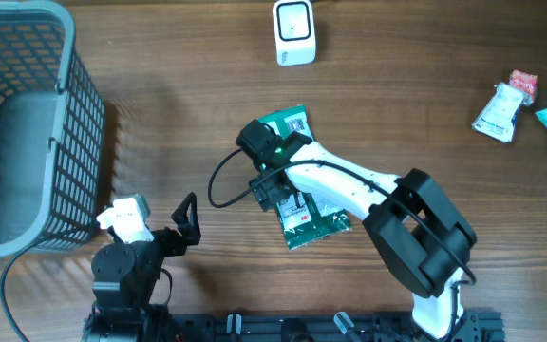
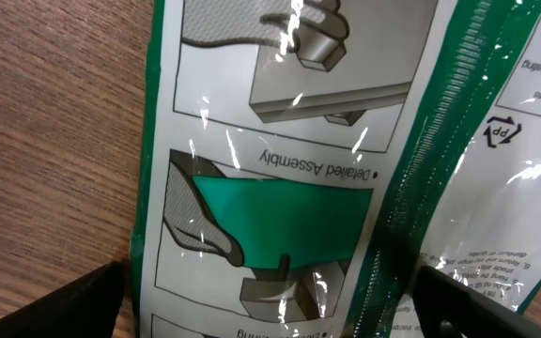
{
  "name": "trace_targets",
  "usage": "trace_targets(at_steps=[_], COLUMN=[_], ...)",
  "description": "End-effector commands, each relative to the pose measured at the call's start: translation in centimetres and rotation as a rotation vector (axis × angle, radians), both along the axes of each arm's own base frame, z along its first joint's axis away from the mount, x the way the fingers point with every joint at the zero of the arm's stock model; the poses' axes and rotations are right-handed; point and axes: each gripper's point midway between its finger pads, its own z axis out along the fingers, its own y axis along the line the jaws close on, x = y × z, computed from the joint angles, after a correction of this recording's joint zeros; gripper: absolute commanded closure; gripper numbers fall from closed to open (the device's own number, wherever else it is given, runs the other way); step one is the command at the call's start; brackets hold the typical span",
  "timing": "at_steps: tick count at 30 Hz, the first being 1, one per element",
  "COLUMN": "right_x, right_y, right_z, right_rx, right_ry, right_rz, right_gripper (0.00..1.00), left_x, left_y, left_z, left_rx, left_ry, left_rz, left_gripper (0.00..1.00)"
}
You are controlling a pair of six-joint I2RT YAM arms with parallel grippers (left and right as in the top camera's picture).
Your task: Scan the item barcode
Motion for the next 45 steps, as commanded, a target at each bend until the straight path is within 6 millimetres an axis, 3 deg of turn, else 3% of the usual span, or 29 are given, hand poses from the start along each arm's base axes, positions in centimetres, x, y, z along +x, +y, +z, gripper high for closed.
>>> trace_targets(at_steps=[1, 2, 3, 4, 5, 6, 8, 11, 17, 19, 23, 25, 31, 33, 37, 39, 41, 45], right_x=[-2.2, -2.7, -3.5, -4.0, -4.3, -4.5, -4.8, -4.4, -3.5, -3.6, -3.7, -2.7, 3.6, 6.7, 11.5, 13.7, 17.0, 19.5], right_y=[-2.5, -2.9, -4.0, -4.7, -5.2, -5.3, -4.5, -1.8, 1.5, 1.4, 0.9, 1.0, 2.5, 2.9, 3.2, 2.3, 0.8, -0.8], right_z=[-4.6, -5.3, -6.6, -7.3, -7.8, -7.8, -7.4, -4.6, 9.6, 14.3, 20.7, 23.0, 26.3, 26.1, 23.7, 22.2, 19.2, 15.5], right_rx=[-0.144, -0.162, -0.206, -0.233, -0.252, -0.257, -0.214, -0.068, 0.496, 0.716, 1.085, 1.247, 1.549, 1.590, 1.579, 1.611, 1.653, 1.665], right_ry=[0.098, 0.123, 0.163, 0.186, 0.201, 0.206, 0.235, 0.301, 0.406, 0.399, 0.353, 0.287, 0.202, 0.246, 0.270, 0.238, 0.249, 0.263], right_rz=[-0.036, -0.044, -0.079, -0.108, -0.129, -0.145, -0.147, -0.080, 0.196, 0.271, 0.429, 0.494, 0.540, 0.548, 0.443, 0.340, 0.137, -0.036], right_gripper=[0.03, 0.10, 0.58, 0.77, 0.90, 0.95, 0.96, 0.96, 0.96, 0.95, 0.96, 0.96, 0.96, 0.96, 0.96, 0.96, 0.96, 0.96], left_x=[0.1, 0.1, 0.1, 0.1, 0.1, 0.1, 0.1, 0.1, 0.1, 0.1, 0.1, 0.1, 0.1, 0.1, 0.1, 0.1, 0.1, 0.1], left_y=[0.3, 0.3, 0.3, 0.3, 0.3, 0.3, 0.3, 0.3, 0.3, 0.3, 0.3, 0.3, 0.3, 0.3, 0.3, 0.3, 0.3, 0.3], left_z=[-0.1, -0.1, -0.1, -0.1, -0.1, -0.1, -0.1, -0.1, -0.1, -0.1, -0.1, -0.1, -0.1, -0.1, -0.1, -0.1, -0.1, -0.1], left_rx=[-0.003, -0.003, -0.003, -0.003, -0.003, -0.003, -0.003, -0.003, -0.003, -0.003, -0.003, -0.003, -0.003, -0.003, -0.003, -0.003, -0.003, -0.003], left_ry=[-0.001, -0.001, -0.001, -0.001, -0.001, -0.001, -0.001, -0.001, -0.001, -0.001, -0.001, -0.001, -0.001, -0.001, -0.001, -0.001, -0.001, -0.001], left_rz=[0.021, 0.021, 0.021, 0.021, 0.021, 0.021, 0.021, 0.021, 0.021, 0.021, 0.021, 0.021, 0.021, 0.021, 0.021, 0.021, 0.021, 0.021], left_gripper=[0.00, 0.00, 0.00, 0.00, 0.00, 0.00, 0.00, 0.00, 0.00, 0.00, 0.00, 0.00, 0.00, 0.00, 0.00, 0.00, 0.00, 0.00])
